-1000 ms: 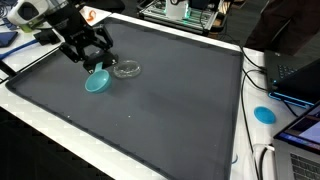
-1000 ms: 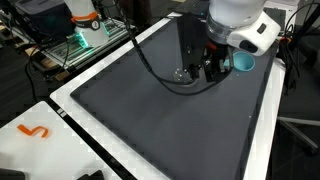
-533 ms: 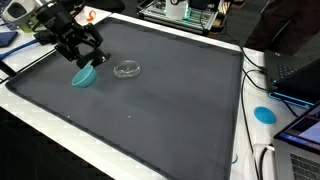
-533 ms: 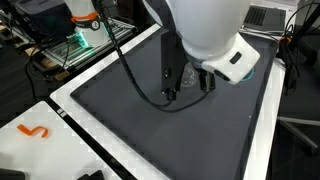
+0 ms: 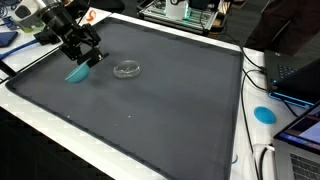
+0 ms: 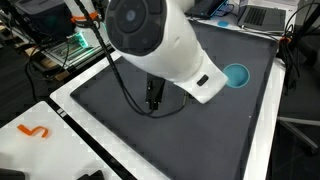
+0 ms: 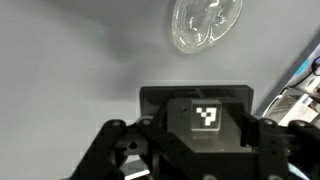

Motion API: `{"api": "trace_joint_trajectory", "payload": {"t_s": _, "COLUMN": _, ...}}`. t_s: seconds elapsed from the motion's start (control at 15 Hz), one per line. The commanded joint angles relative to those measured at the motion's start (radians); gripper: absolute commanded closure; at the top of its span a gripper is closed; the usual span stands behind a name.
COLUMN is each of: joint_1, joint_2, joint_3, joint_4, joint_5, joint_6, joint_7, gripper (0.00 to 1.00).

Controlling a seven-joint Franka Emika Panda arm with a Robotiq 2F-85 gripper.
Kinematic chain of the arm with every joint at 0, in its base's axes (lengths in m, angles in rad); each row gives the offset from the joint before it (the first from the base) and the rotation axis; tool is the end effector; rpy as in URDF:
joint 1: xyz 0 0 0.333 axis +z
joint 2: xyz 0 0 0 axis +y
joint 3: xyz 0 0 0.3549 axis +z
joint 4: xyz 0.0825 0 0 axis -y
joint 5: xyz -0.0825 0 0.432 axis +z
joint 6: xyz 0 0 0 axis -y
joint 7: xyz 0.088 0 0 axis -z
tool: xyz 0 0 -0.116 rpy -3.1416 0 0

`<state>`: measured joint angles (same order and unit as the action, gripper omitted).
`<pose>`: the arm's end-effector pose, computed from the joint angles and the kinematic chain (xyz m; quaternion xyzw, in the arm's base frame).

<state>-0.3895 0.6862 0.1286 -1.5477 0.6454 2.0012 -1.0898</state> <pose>0.7306 -0.1666 0.2388 -0.9192 -0.2151 -0.1083 0.3116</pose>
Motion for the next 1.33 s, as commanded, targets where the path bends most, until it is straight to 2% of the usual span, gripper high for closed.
{"api": "trace_joint_trajectory", "payload": {"t_s": 0.0, "joint_1": -0.020, "joint_2": -0.064, "joint_3": -0.015, "joint_4": -0.114, "joint_5": 0.095, "joint_6": 0.031, "joint_7": -0.079, "gripper": 0.69}}
{"api": "trace_joint_trajectory", "payload": {"t_s": 0.47, "joint_1": -0.002, "joint_2": -0.140, "joint_3": -0.067, "joint_4": -0.228, "joint_5": 0.178, "joint_6": 0.026, "joint_7": -0.187, "gripper": 0.69}}
{"api": "trace_joint_trajectory", "payload": {"t_s": 1.27, "joint_1": 0.040, "joint_2": -0.230, "joint_3": -0.131, "joint_4": -0.365, "joint_5": 0.247, "joint_6": 0.030, "joint_7": -0.286, "gripper": 0.69}}
